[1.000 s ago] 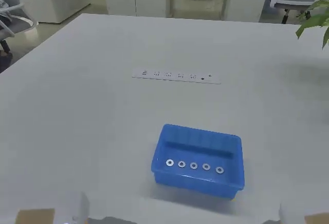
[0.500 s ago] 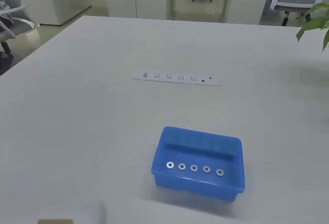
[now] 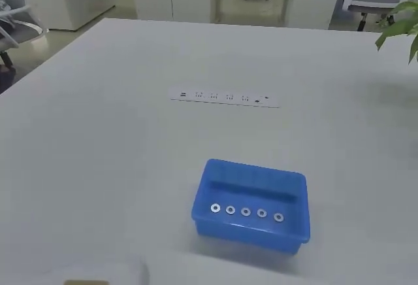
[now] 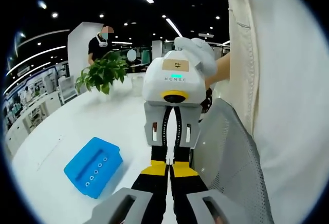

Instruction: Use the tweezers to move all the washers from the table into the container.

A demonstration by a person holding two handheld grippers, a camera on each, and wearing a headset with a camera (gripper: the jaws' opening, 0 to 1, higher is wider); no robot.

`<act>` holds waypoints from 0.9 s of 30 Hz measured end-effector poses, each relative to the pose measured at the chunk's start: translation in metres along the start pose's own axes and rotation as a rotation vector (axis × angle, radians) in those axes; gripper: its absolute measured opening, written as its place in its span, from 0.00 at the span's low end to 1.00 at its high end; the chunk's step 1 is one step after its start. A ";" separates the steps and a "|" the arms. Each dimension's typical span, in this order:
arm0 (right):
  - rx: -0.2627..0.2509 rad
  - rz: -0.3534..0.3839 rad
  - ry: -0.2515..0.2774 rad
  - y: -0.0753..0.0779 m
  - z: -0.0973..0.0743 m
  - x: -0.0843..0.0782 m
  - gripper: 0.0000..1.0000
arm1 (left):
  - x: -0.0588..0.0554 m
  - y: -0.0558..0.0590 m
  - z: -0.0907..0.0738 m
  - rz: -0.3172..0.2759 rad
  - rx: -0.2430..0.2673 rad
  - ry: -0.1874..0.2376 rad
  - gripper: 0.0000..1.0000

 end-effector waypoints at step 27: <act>-0.041 0.108 -0.037 0.006 0.038 -0.037 0.05 | -0.068 -0.019 0.018 0.014 -0.060 -0.254 0.00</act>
Point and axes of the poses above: the centre of the closed fingertips' face, and the gripper's own axes: z roughly forward along the fingers, y roughly to its right, x roughly out of its top, the point moved 4 cm from there along -z, roughly backward along the fingers, and after that the axes turned 1 degree about -z, right-handed, at the moved point
